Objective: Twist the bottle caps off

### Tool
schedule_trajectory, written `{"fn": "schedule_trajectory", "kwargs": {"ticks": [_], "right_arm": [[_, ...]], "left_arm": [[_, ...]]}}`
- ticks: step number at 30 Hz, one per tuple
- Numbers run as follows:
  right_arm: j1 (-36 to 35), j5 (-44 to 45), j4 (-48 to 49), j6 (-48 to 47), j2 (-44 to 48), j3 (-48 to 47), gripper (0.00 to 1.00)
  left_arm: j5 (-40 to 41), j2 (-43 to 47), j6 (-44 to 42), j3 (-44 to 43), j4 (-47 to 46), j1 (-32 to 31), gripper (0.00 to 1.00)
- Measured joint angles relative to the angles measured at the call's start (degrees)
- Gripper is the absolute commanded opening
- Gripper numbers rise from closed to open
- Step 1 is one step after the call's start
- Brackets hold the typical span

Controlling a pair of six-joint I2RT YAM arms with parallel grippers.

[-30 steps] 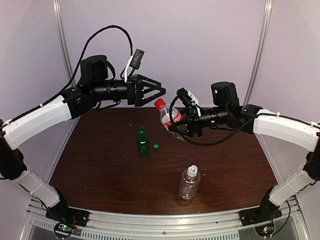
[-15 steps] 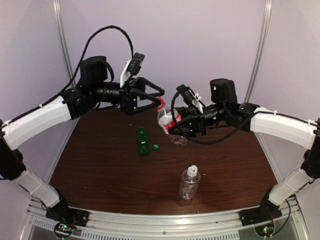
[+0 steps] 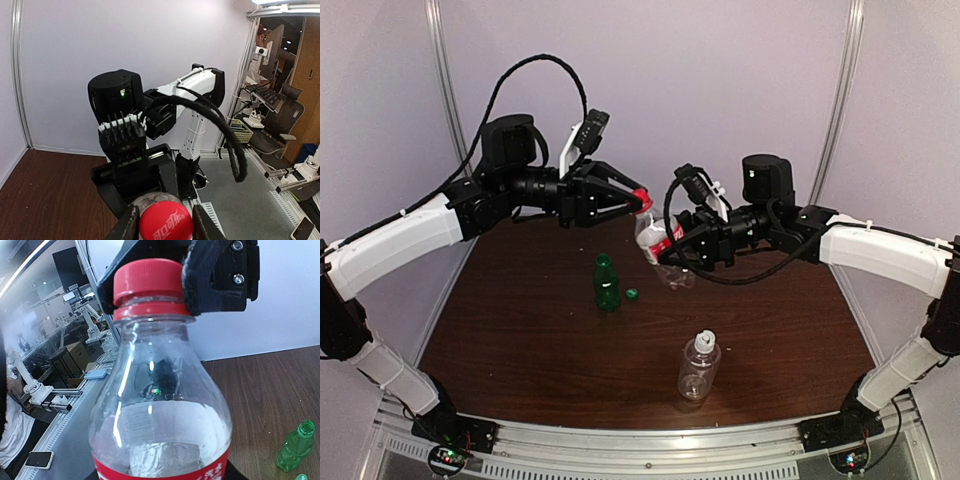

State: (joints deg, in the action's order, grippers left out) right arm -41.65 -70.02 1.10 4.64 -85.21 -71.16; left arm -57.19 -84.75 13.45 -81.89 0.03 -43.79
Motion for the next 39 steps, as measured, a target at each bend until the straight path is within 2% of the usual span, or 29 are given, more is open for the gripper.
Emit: {"fn": "schedule_trajectory", "kwargs": {"ticks": [6,9,12,21,25,29,35,39], "right_arm": [[0.2,0.3,-0.4,-0.2,0.0,0.0,0.45],[0.4,3.2,-1.8,-1.7,0.0,-0.5,0.46],[0.6,9.4,-3.0,-3.5,0.5,-1.0,0.46],[-0.9,33.7,-1.2,-7.8,2.4,1.5,0.45],[-1.9,40.2,0.7,-9.0,3.0,3.7,0.45],[-1.9,42.3,1.2,-9.7,3.0,4.8,0.46],[-0.6,40.7,0.5,-9.9,3.2,5.0,0.46],[-0.1,36.2,-0.5,-9.9,3.2,5.0,0.46]], "left_arm": [[0.9,0.0,-0.1,0.0,-0.1,0.1,0.13],[2.7,0.0,0.6,0.0,0.1,0.2,0.12],[8.1,0.0,3.1,0.0,0.2,0.4,0.12],[31.9,-0.2,16.4,0.1,1.9,-1.7,0.13],[36.9,-0.9,20.4,0.6,1.6,-2.6,0.25],[37.7,-2.1,21.0,0.6,1.3,-2.6,0.42],[36.3,-2.1,18.4,0.6,-1.3,-0.9,0.68],[32.9,-1.7,17.0,1.3,-3.9,0.6,0.81]]}}
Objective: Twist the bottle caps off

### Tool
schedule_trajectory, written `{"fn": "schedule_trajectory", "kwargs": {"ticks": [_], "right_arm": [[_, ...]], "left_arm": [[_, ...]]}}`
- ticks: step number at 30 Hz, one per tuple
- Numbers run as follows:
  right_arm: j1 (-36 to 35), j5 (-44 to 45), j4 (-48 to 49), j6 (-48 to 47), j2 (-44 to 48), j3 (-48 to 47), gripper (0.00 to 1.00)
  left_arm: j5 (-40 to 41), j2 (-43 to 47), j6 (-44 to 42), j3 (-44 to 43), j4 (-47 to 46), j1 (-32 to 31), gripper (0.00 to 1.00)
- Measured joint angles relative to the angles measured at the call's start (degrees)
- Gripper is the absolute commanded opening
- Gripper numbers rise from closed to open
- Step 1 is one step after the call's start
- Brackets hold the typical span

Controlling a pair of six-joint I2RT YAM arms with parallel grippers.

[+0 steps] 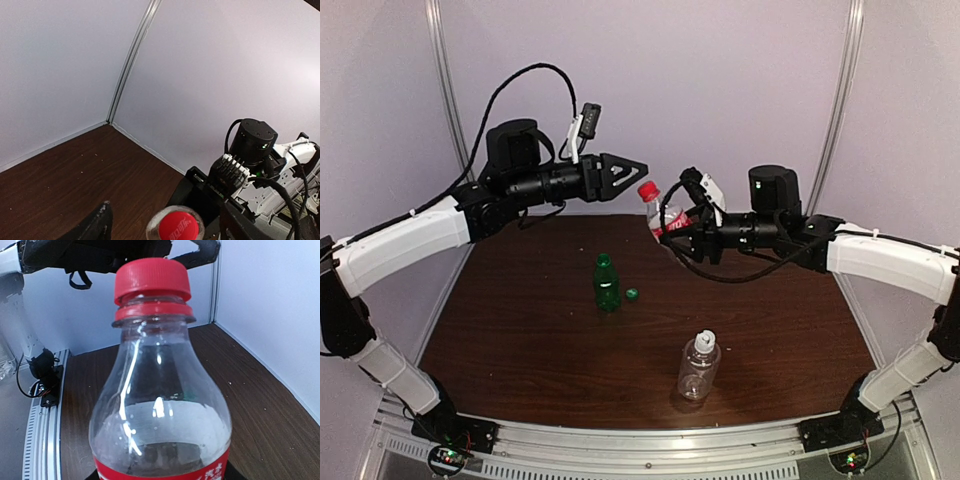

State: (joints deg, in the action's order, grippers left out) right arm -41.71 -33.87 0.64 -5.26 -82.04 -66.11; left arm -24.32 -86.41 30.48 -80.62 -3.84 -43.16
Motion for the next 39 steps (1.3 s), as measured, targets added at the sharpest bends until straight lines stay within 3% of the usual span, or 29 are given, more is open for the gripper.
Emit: {"fn": "schedule_trajectory", "kwargs": {"ticks": [8,17,20,29,39], "right_arm": [[0.9,-15.1,-1.1,1.2,0.0,-0.3,0.47],[1.1,-29.2,0.0,6.5,-1.6,-2.4,0.47],[1.2,-31.3,0.8,8.2,-2.0,-2.5,0.47],[1.2,-33.9,2.3,10.4,-2.4,-2.8,0.47],[1.2,-34.2,2.8,11.3,-2.4,-2.9,0.46]], "left_arm": [[-13.8,1.0,-6.7,0.5,-1.2,0.6,0.87],[-28.7,1.0,-11.1,0.5,-3.4,0.6,0.59],[-30.5,1.0,-11.8,0.5,-3.5,0.6,0.52],[-32.0,1.0,-12.1,0.5,-3.5,0.6,0.47],[-32.0,0.4,-12.2,0.5,-3.5,0.6,0.25]]}}
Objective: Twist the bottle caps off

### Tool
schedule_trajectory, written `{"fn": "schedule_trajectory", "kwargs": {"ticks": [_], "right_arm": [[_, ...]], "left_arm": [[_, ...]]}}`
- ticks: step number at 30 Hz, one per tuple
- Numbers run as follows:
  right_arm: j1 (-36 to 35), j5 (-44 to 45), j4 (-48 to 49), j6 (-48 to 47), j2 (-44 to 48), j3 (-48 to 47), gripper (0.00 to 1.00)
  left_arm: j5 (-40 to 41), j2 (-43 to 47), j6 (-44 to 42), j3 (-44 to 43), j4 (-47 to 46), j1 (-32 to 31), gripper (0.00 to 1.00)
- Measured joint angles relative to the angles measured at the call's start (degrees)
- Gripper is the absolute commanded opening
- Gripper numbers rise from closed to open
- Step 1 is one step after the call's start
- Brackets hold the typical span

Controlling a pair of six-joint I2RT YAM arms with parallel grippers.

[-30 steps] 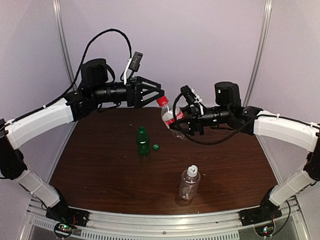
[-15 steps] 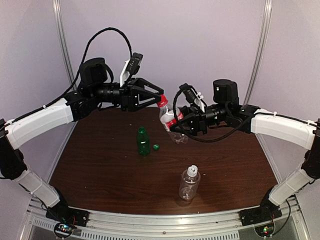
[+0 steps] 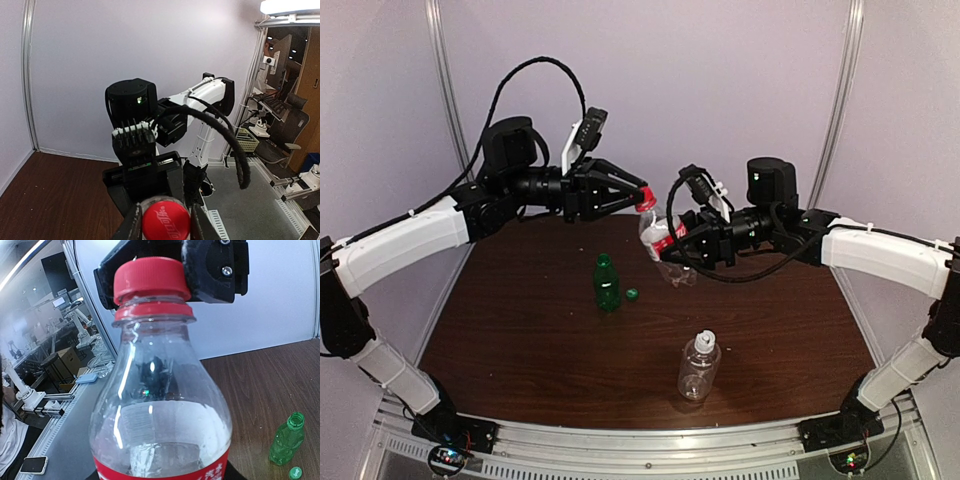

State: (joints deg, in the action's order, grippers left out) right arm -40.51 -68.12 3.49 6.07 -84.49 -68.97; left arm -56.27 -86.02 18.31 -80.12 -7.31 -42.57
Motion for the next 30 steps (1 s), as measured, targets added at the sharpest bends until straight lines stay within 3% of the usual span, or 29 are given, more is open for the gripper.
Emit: {"fn": "schedule_trajectory", "kwargs": {"ticks": [3,7,18,25,30], "right_arm": [[0.0,1.2,-0.6,-0.3,0.0,-0.2,0.46],[0.0,7.2,-2.4,-2.2,0.0,-0.9,0.46],[-1.5,34.4,-1.3,-6.7,1.9,2.0,0.47],[-3.1,44.5,0.5,-10.2,2.3,4.8,0.47],[-3.1,45.2,0.6,-11.1,2.3,4.8,0.47]], "left_arm": [[0.4,-0.1,-0.3,0.0,0.1,0.1,0.16],[3.8,-0.1,0.7,-0.5,1.8,0.5,0.15],[29.7,-1.4,14.1,-1.7,6.3,-1.6,0.19],[35.7,-3.0,17.3,-1.8,7.5,-2.5,0.3],[35.9,-3.3,17.1,-2.1,7.5,-2.5,0.48]]}}
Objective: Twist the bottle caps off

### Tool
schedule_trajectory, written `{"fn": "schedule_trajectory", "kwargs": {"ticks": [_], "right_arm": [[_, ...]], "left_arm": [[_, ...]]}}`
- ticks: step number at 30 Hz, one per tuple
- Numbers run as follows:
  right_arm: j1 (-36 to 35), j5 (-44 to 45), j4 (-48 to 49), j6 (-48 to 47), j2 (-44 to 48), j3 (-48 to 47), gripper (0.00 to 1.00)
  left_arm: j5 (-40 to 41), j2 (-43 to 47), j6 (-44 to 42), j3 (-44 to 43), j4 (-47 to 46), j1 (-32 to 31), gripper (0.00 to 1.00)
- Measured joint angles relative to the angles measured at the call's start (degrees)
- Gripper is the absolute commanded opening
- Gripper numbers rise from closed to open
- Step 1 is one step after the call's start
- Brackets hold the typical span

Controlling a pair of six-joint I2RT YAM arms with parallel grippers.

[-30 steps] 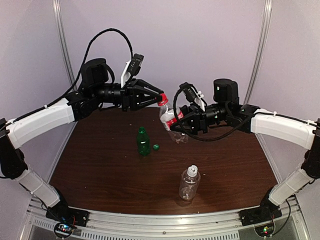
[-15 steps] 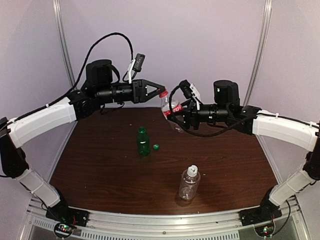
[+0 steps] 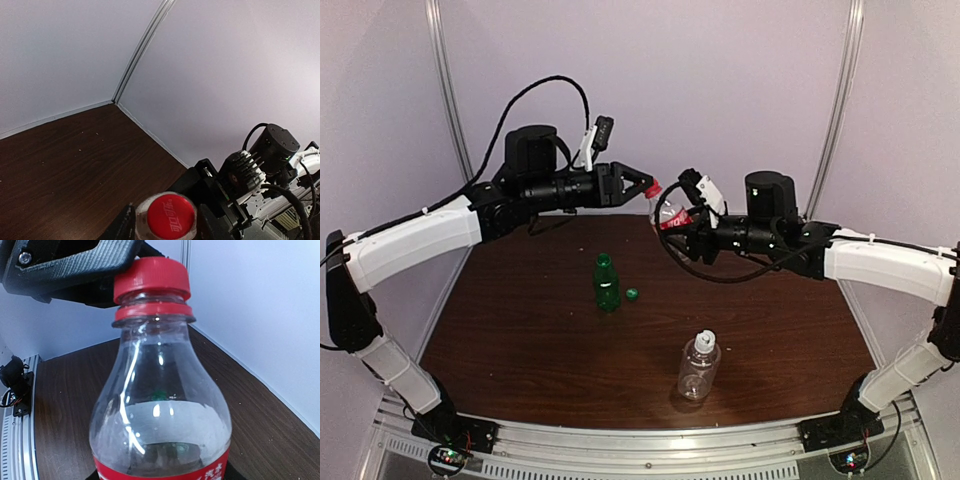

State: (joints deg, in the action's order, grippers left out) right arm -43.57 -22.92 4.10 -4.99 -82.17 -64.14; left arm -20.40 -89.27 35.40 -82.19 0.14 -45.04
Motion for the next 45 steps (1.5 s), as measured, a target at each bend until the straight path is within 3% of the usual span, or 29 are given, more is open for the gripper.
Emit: {"fn": "schedule_trajectory", "kwargs": {"ticks": [6,10,19,30,45], "right_arm": [[0.8,-3.6,-0.4,0.0,0.2,0.0,0.46],[0.9,-8.6,-1.3,0.0,0.5,0.0,0.47],[1.2,-26.0,-3.9,1.3,0.3,-2.2,0.48],[2.3,-41.7,-0.3,9.0,-2.0,-3.9,0.48],[2.4,-45.1,3.4,13.7,-2.7,-3.9,0.47]], "left_arm": [[-1.8,0.2,-1.2,0.3,-1.6,1.9,0.72],[-6.0,0.8,-3.3,0.7,-3.2,2.9,0.83],[-23.9,2.6,-10.9,1.3,-7.9,3.1,0.87],[-35.6,3.3,-15.9,1.7,-8.1,3.1,0.61],[-38.2,3.2,-16.0,2.2,-9.2,3.1,0.22]]}}
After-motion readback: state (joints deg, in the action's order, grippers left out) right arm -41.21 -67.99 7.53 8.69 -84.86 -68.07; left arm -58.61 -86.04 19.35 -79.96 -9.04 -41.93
